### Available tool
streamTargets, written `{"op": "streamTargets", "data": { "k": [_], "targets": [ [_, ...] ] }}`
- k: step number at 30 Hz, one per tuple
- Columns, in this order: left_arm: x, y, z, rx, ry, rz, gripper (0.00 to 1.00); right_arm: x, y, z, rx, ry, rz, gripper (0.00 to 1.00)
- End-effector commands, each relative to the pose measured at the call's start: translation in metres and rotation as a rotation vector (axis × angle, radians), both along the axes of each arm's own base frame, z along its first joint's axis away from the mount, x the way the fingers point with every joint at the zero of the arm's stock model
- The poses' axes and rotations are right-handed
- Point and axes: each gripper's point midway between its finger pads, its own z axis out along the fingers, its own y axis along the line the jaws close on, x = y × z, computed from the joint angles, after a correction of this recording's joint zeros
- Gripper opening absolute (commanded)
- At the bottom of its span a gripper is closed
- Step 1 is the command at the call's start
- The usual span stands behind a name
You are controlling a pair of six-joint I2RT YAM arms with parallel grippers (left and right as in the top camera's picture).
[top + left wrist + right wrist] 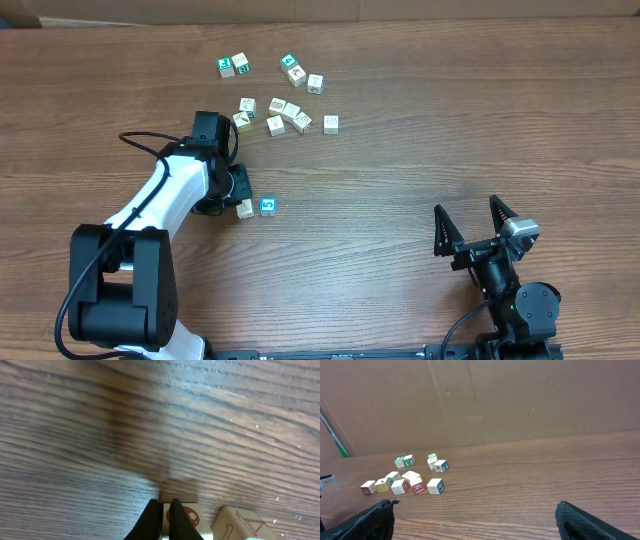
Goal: Form a horizontal line
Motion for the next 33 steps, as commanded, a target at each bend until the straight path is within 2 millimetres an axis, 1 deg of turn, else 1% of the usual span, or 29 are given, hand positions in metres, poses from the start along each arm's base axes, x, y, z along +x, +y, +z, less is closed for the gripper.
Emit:
{"op": "streamTargets", "data": {
  "k": [1,12,16,19,23,26,29,33],
  "targets": [
    [-0.004,-0.005,-0.004,-0.02,0.016,-0.038,0.04,0.0,-0.001,-0.002,0.002,-0.002,-0.003,1.0],
    [0.001,-0.004,-0.003,-0.012,-0.004,-0.046,0.04,0.0,-0.001,-0.002,0.002,-0.002,-0.003,1.0],
    [0.005,-0.004,0.001,-0.01,-0.015,-0.046,0.04,0.0,-0.001,-0.002,0.002,-0.002,-0.003,1.0],
    [0.014,0.001,0.008,0.022,-0.04,-0.04,0.04,0.0,-0.001,-0.002,0.002,-0.002,-0.003,1.0],
    [0.026,0.009,0.022,0.069,-0.068,-0.03,0.04,0.0,-0.001,-0.002,0.002,-0.002,-0.003,1.0],
    [0.031,0.012,0.031,0.091,-0.074,-0.024,0.04,0.0,-0.001,-0.002,0.002,-0.002,-0.003,1.0],
    [0.027,0.018,0.034,0.118,-0.052,-0.006,0.04,0.0,-0.001,-0.002,0.002,-0.002,-0.003,1.0],
    [0.011,0.032,0.032,0.187,0.01,0.058,0.04,0.0,-0.001,-0.002,0.002,-0.002,-0.003,1.0]
  ]
}}
